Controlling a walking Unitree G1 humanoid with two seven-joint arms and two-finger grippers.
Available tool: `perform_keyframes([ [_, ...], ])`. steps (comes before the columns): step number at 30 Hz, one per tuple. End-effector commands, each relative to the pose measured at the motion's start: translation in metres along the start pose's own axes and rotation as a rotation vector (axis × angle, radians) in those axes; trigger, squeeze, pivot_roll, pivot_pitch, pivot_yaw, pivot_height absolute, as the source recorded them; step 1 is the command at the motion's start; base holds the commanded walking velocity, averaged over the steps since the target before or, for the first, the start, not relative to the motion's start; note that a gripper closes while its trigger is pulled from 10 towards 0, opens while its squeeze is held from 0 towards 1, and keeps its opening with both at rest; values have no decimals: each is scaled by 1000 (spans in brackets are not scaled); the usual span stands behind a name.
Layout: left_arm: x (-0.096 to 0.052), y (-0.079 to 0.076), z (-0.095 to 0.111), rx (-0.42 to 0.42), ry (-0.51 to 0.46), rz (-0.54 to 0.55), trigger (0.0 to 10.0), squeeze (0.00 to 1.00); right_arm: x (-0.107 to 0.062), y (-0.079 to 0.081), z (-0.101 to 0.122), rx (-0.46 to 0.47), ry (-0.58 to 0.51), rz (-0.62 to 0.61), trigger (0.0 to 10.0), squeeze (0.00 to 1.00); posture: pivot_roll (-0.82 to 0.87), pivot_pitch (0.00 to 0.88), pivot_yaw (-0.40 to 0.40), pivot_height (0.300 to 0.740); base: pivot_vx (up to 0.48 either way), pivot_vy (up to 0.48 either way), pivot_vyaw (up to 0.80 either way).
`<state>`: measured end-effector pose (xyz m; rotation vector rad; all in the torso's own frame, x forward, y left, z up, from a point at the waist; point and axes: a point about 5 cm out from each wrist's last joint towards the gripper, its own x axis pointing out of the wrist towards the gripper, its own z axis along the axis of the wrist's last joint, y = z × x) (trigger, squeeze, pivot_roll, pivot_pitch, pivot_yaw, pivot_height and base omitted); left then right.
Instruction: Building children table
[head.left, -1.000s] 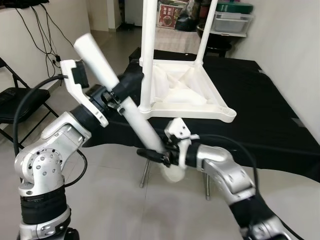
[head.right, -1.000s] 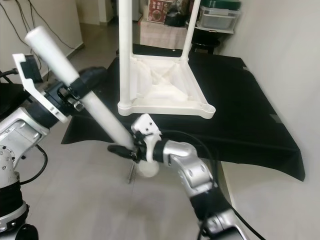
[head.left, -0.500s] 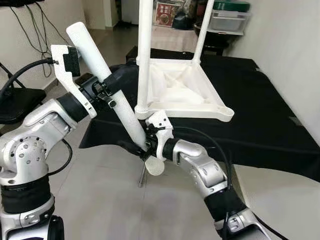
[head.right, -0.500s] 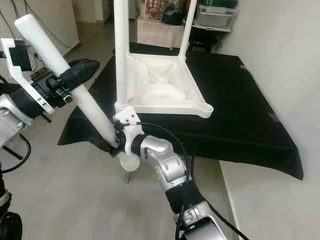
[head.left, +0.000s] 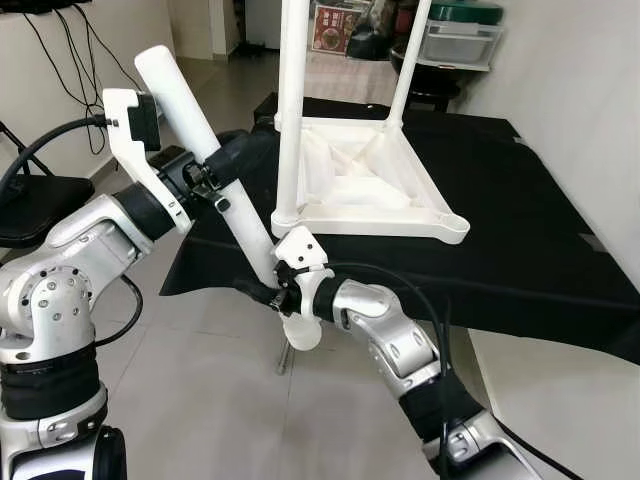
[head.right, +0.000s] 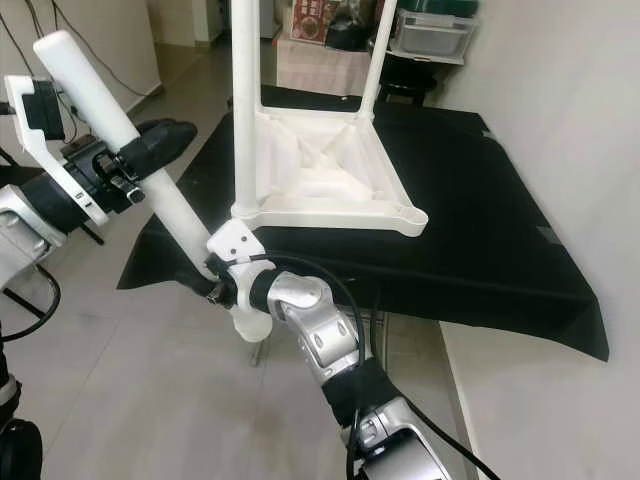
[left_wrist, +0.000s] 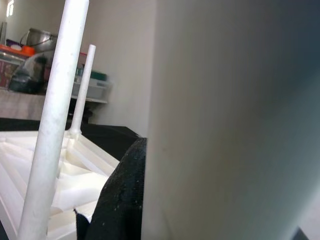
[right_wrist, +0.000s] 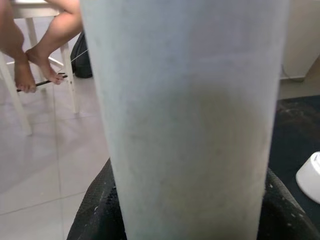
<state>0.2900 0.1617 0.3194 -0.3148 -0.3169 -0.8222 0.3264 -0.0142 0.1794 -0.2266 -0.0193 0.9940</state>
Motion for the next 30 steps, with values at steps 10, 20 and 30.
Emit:
perform_keyframes([
  [10, 3, -8, 0, -76, -148, -20, 10000, 1000, -7, -25, -9, 94, 8, -168, 0, 0, -91, 0, -91, 740, 0, 0, 0],
  [20, -54, 13, -4, 7, -156, 286, 10000, 1000, -65, -92, -37, 320, -15, -626, 0, 0, -81, 0, -99, 740, 0, 0, 0],
  [30, -100, 5, -94, 160, 180, 583, 10000, 0, -72, -67, -48, 479, -146, -611, 10000, 0, -78, 0, -98, 740, 0, 0, 0],
])
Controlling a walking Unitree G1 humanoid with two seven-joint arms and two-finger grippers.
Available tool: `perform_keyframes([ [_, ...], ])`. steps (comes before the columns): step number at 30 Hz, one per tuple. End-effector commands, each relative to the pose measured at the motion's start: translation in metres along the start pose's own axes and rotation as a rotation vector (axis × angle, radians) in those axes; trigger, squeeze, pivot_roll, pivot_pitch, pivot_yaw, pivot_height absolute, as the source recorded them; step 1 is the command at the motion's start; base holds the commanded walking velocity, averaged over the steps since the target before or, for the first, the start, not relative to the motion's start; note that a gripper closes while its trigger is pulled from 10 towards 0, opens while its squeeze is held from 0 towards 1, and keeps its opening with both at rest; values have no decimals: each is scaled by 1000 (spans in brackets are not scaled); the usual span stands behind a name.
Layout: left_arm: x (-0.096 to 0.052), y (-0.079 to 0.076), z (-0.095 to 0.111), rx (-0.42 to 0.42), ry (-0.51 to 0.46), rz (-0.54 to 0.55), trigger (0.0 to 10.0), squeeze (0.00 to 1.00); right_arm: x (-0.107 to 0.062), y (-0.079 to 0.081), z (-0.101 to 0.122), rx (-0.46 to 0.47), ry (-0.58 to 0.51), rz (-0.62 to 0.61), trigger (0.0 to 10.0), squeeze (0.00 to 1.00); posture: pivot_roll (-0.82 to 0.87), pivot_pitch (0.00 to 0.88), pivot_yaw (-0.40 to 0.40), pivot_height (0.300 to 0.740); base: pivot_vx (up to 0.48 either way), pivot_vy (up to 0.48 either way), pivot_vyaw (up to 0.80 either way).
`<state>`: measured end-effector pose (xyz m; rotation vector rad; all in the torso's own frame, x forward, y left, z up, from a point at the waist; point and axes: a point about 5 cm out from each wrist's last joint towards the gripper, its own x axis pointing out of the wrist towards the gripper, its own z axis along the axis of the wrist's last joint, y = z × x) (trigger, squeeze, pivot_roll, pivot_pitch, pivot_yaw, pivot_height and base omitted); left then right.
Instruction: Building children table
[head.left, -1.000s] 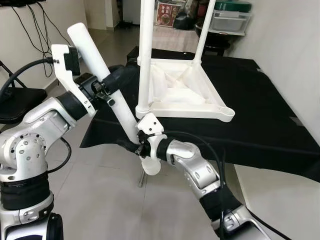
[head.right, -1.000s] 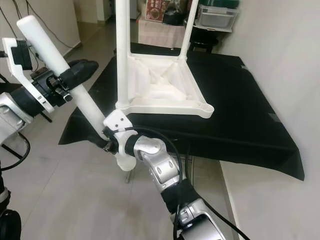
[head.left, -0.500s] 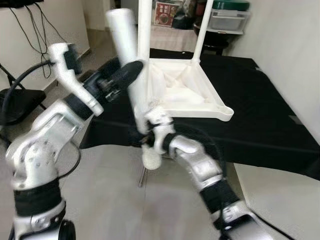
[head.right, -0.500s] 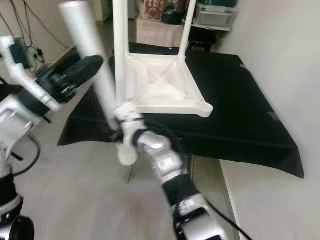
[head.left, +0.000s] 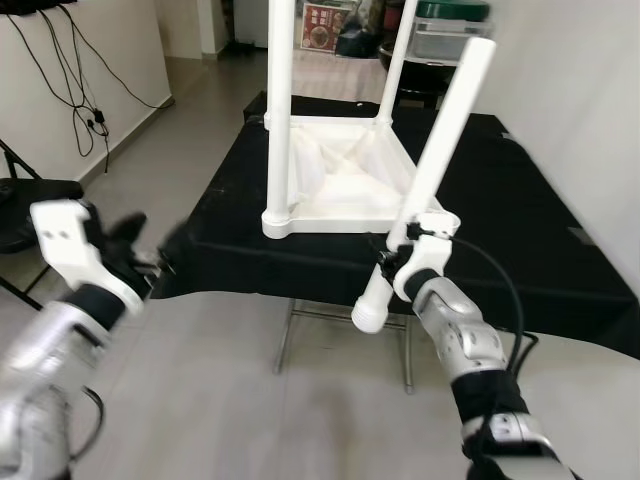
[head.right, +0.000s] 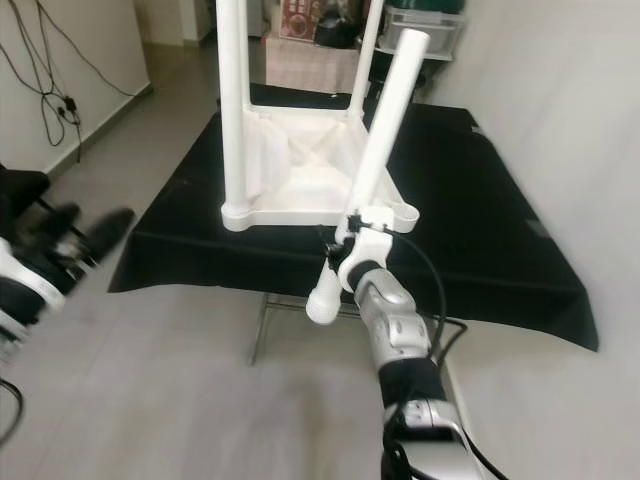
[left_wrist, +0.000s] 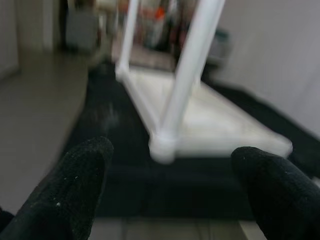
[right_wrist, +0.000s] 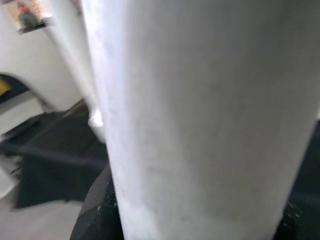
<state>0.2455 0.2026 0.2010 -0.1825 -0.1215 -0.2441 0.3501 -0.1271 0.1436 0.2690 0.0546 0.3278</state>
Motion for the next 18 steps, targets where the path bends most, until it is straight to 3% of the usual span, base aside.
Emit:
perform_keyframes([
  [1, 0, -8, -8, 15, 15, -1, 10000, 0, 1, 12, 6, 6, -32, 59, 10000, 0, -78, 0, -98, 740, 0, 0, 0],
  [2, -6, -18, -27, 4, 63, 24, 10000, 0, 0, 28, 0, -3, -21, 131, 10000, 0, -75, 0, -101, 740, 0, -465, 0],
  [3, -6, -18, -27, 4, 63, 24, 10000, 0, 0, 28, 0, -3, -21, 131, 10000, 0, -75, 0, -101, 740, 0, -465, 0],
  [4, -11, -28, -44, -7, 105, 34, 10000, 0, 0, 36, -1, -19, -23, 176, 10000, 0, -72, 0, -101, 740, 0, -465, 0],
  [6, -15, -35, -55, -23, 132, 46, 10000, 0, 2, 39, 0, -15, -27, 192, 10000, 0, -69, 0, -104, 740, 0, -465, 0],
  [15, -13, -29, -59, -72, 123, 92, 10000, 0, 9, 36, -1, -5, -15, 186, 10000, 0, -64, 0, -102, 740, 0, -464, 0],
  [18, -9, -29, -60, -54, 123, 88, 10000, 0, 10, 35, -1, -3, -16, 181, 10000, 0, -67, 0, -102, 740, 0, -278, 0],
])
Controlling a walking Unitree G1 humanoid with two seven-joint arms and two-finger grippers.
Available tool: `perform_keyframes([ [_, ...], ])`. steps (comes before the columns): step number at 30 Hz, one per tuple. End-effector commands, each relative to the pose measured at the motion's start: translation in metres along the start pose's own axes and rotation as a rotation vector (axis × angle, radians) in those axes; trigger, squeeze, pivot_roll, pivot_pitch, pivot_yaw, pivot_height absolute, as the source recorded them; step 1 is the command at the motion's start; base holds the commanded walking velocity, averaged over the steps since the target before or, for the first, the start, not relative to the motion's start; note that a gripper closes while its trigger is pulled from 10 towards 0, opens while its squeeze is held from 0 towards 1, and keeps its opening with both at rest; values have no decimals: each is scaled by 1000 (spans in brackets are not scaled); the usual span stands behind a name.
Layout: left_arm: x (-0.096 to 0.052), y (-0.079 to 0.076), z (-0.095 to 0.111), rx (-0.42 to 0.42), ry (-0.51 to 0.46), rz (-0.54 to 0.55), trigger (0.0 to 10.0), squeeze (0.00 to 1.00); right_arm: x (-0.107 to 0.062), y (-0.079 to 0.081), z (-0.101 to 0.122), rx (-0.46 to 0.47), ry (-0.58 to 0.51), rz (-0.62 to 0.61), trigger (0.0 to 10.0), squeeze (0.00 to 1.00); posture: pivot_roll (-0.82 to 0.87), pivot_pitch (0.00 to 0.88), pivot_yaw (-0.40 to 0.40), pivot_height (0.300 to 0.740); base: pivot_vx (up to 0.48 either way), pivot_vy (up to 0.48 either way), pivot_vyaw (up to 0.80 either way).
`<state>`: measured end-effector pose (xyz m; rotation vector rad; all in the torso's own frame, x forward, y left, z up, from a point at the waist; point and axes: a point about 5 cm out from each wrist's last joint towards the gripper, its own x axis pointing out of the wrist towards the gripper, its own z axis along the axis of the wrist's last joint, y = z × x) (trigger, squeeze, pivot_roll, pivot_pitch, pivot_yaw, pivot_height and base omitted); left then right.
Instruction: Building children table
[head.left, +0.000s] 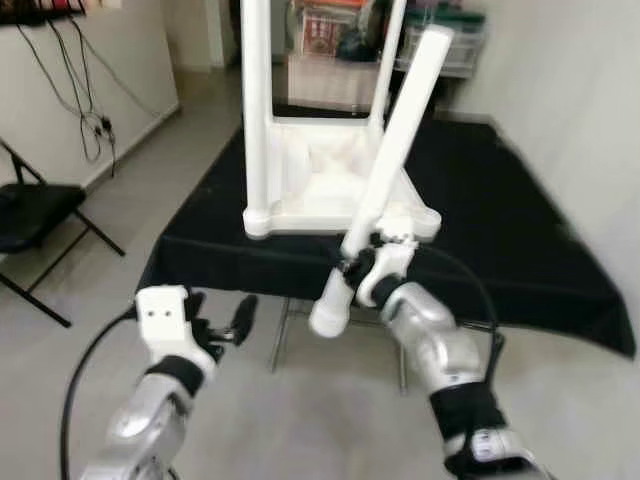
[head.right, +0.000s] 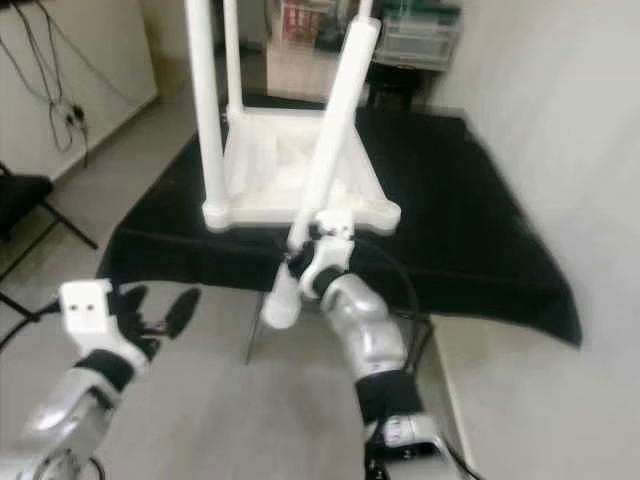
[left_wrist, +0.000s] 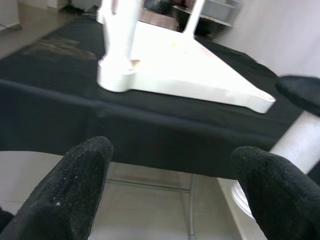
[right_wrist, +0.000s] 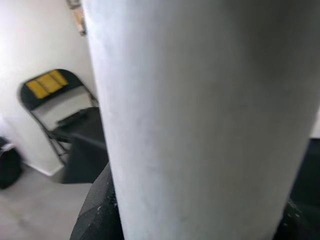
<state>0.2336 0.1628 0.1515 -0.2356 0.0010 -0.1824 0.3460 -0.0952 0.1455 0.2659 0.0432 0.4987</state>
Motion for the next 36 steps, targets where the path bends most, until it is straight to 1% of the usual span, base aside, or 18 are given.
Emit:
perform_keyframes([
  [1, 1, 4, -5, 9, 13, 13, 10000, 0, 4, 4, 5, 1, -29, 11, 10000, 0, -67, 0, -102, 740, 0, 0, 0],
  [5, 2, 3, -5, 24, 10, 15, 10000, 0, 4, 3, 6, 1, -32, 9, 10000, 0, -67, 0, -102, 740, 0, 0, 0],
  [7, 2, 4, -5, 75, -16, 60, 10000, 0, 4, 5, 7, -9, -36, 12, 10000, 0, -64, 0, -104, 740, 0, 0, 0],
  [10, 3, 5, -4, 105, -24, 95, 10000, 0, 5, 5, 9, -17, -41, 14, 10000, 0, -63, 0, -105, 740, 0, 0, 0],
  [15, 2, 7, 1, 100, -43, 107, 10000, 0, 8, 3, 14, -43, -57, -11, 10000, 0, -59, 0, -106, 740, 0, 0, 0],
  [16, 2, 7, 5, 103, -61, 98, 10000, 0, 10, 3, 17, -46, -58, -9, 10000, 0, -58, 0, -106, 740, 0, 0, -444],
  [18, 2, 7, 5, 103, -61, 98, 10000, 0, 10, 3, 17, -46, -58, -9, 10000, 0, -58, 0, -106, 740, 0, 0, -444],
  [19, 2, 7, 11, 104, -82, 90, 10000, 0, 12, 4, 23, -67, -77, -5, 10000, 0, -57, 0, -106, 740, 0, 0, -800],
  [20, 2, 7, 11, 104, -82, 90, 10000, 0, 12, 4, 23, -67, -77, -5, 10000, 0, -57, 0, -106, 740, 0, 0, -800],
  [23, 5, 5, 30, 116, -149, 61, 10000, 0, 20, 14, 51, -104, -166, 48, 10000, 0, -54, 0, -104, 740, 0, 0, -206],
  [24, 5, 5, 30, 116, -149, 61, 10000, 0, 20, 14, 51, -104, -166, 48, 10000, 0, -54, 0, -104, 740, 0, 0, -619],
  [25, 6, 4, 35, 122, -163, 52, 10000, 0, 23, 18, 60, -101, -191, 65, 10000, 0, -54, 0, -104, 740, 0, 0, -800],
  [26, 6, 4, 35, 122, -163, 52, 10000, 0, 23, 18, 60, -101, -191, 65, 10000, 0, -54, 0, -104, 740, 0, 0, -800],
  [27, 8, 2, 39, 131, -182, 39, 10000, 0, 27, 25, 72, -96, -228, 93, 10000, 0, -54, 0, -102, 740, 0, 0, 0],
  [28, 8, 2, 39, 131, -182, 39, 10000, 0, 27, 25, 72, -96, -228, 93, 10000, 0, -54, 0, -102, 740, 0, 0, 0],
  [29, 8, 1, 40, 134, -186, 36, 10000, 0, 29, 29, 76, -94, -236, 117, 10000, 0, -53, 0, -103, 740, 0, 0, 0],
  [32, 9, -1, 41, 140, -193, 32, 10000, 0, 30, 34, 80, -73, -255, 146, 10000, 0, -50, 0, -103, 740, 0, 0, -800],
  [36, 8, -2, 41, 137, -194, 30, 10000, 0, 32, 38, 81, -99, -259, 165, 10000, 0, -49, 0, -106, 740, 0, 0, 0],
])
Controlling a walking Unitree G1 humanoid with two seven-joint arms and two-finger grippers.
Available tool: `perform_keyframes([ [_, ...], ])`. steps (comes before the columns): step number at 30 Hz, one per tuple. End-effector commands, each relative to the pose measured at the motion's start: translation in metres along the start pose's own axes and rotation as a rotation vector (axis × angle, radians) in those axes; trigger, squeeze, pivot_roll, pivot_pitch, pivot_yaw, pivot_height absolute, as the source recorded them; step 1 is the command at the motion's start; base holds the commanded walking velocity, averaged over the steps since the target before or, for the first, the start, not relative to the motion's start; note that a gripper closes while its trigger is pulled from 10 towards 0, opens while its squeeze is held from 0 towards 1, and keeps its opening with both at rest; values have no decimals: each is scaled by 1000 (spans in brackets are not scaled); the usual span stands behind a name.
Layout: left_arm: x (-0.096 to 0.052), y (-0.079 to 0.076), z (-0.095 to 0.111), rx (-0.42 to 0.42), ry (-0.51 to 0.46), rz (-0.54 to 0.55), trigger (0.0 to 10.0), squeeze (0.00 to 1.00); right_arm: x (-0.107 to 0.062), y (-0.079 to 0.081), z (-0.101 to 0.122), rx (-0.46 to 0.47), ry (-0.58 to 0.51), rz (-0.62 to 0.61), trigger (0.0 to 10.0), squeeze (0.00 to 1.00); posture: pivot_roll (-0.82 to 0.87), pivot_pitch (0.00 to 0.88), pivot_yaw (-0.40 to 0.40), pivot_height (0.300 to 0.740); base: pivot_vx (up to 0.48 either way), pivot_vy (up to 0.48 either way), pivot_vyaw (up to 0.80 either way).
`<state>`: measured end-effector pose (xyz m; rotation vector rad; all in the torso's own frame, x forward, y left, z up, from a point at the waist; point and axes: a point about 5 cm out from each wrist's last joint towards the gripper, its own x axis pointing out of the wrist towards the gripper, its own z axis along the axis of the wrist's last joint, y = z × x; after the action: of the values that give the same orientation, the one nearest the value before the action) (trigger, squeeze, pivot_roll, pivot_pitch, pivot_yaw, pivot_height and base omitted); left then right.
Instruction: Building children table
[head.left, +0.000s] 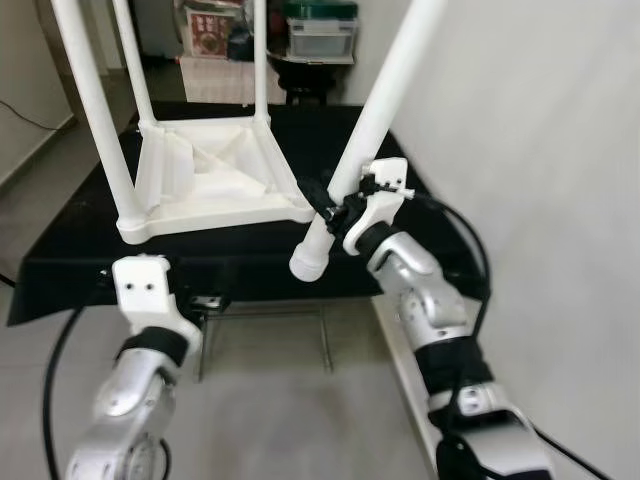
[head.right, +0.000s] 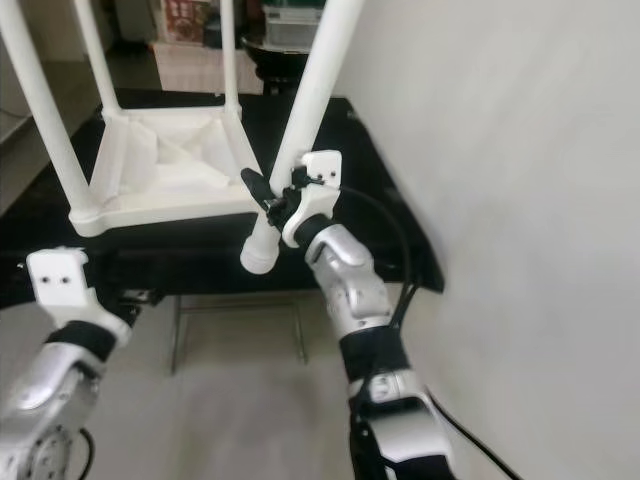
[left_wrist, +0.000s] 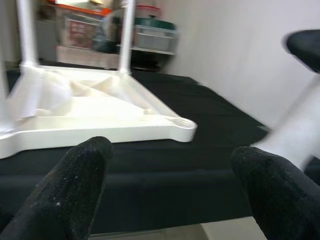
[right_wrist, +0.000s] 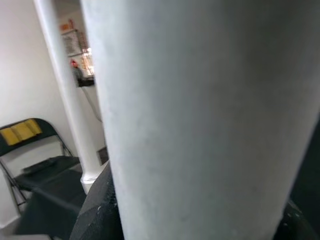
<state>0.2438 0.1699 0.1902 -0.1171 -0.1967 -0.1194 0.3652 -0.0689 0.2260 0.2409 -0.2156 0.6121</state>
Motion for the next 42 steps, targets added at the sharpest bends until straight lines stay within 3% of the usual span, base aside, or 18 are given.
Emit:
perform_keyframes([
  [1, -1, -2, 2, 0, -3, -10, 10000, 0, 2, 2, 7, -14, -35, 19, 10000, 0, -49, 0, -106, 740, 0, 0, 0],
  [10, -3, -4, 0, -2, 13, -20, 10000, 0, 5, 6, 9, -26, -42, 61, 10000, 0, -46, 0, -109, 740, 0, 0, 0],
  [42, -3, -8, 3, 4, 9, -50, 10000, 0, 2, 24, 3, -15, -38, 186, 10000, 0, -45, 0, -108, 740, 302, 0, 0],
])
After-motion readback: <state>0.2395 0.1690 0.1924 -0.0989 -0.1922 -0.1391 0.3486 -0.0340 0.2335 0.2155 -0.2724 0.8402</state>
